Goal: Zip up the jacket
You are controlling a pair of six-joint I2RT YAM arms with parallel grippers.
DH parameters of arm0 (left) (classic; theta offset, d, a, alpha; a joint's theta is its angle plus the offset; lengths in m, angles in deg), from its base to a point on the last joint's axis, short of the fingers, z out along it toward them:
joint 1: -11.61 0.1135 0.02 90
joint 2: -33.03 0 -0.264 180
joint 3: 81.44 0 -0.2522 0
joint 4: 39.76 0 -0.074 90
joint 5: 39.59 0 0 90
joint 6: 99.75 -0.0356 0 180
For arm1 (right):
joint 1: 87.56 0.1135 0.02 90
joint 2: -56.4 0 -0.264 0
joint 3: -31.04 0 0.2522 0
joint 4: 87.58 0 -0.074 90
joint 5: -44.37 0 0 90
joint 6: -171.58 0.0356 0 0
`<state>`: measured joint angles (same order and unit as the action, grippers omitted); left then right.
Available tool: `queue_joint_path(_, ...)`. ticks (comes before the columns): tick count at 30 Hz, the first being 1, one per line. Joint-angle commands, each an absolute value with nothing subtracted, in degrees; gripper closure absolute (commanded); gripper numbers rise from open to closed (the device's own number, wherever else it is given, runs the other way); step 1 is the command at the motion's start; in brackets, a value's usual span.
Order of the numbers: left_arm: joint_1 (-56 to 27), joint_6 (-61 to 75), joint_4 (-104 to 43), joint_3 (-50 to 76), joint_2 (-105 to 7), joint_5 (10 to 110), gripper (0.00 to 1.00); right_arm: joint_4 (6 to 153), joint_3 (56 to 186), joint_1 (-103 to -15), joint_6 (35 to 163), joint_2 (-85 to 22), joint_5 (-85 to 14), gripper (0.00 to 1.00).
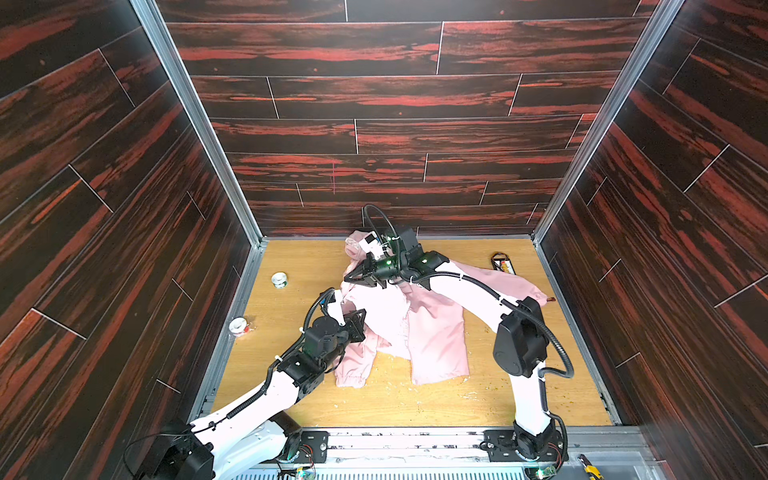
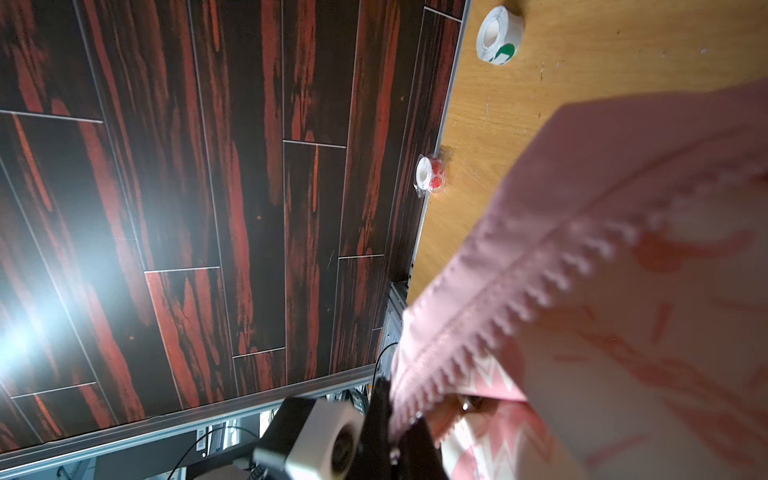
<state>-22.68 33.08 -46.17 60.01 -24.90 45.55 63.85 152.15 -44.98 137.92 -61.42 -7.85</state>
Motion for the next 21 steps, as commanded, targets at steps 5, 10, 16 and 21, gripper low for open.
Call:
queue_joint_path(5, -22.9, 37.3, -31.4, 59.1, -30.2, 36.6, 1.0, 66.1, 148.1, -51.0, 136.1, -50.6, -10.8, 1.0)
queue_joint_path(10, -22.9, 39.4, -27.7, 58.8, -30.7, 33.1, 1.0, 65.3, 146.4, -52.5, 135.8, -48.6, -10.2, 1.0)
queue_joint_path(16, -23.0, 40.5, -24.4, 58.3, -33.0, 32.3, 1.0, 65.5, 147.5, -53.7, 137.2, -48.6, -9.2, 1.0)
queue_joint_path(21, -23.3, 40.7, -25.2, 60.2, -31.1, 34.0, 1.0, 56.9, 153.0, -55.4, 129.9, -49.5, -13.1, 1.0)
